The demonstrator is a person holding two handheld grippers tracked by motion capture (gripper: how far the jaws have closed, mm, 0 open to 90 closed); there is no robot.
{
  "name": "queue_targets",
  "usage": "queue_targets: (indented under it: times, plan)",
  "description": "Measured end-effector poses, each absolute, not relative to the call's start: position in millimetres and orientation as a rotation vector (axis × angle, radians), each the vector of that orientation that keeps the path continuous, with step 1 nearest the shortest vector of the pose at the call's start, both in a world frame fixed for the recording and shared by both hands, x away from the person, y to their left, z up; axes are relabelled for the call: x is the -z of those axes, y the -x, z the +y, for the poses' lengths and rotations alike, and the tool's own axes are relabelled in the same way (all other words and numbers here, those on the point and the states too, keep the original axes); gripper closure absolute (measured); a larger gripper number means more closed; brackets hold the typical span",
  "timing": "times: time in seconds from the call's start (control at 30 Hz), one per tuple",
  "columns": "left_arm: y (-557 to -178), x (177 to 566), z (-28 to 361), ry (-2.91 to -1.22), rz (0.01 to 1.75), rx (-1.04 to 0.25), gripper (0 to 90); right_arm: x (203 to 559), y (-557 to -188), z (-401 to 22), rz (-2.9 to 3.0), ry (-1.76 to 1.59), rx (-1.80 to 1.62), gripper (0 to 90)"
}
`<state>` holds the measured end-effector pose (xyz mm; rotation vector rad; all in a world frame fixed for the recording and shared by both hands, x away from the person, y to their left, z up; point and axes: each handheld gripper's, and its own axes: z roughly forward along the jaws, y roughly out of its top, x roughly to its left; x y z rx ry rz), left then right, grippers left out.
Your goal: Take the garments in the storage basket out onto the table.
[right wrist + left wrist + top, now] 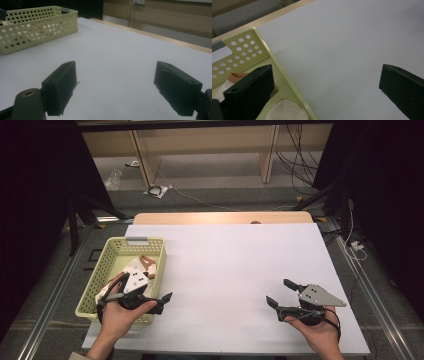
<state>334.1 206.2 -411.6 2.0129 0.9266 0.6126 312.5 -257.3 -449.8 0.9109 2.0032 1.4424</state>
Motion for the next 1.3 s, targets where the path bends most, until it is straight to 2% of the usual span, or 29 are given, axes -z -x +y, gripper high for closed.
queue_targets:
  times: [0.53,1.3]
  plan:
    - [-341,411,217,-2.054,0.991,-0.632,0.0,452,-315,-256,2.021,-0.918,-1.429,19.1]
    - [-364,401,260,-2.048,1.172,-0.677,0.2,453,-315,-256,2.023,-0.922,-1.424,19.1]
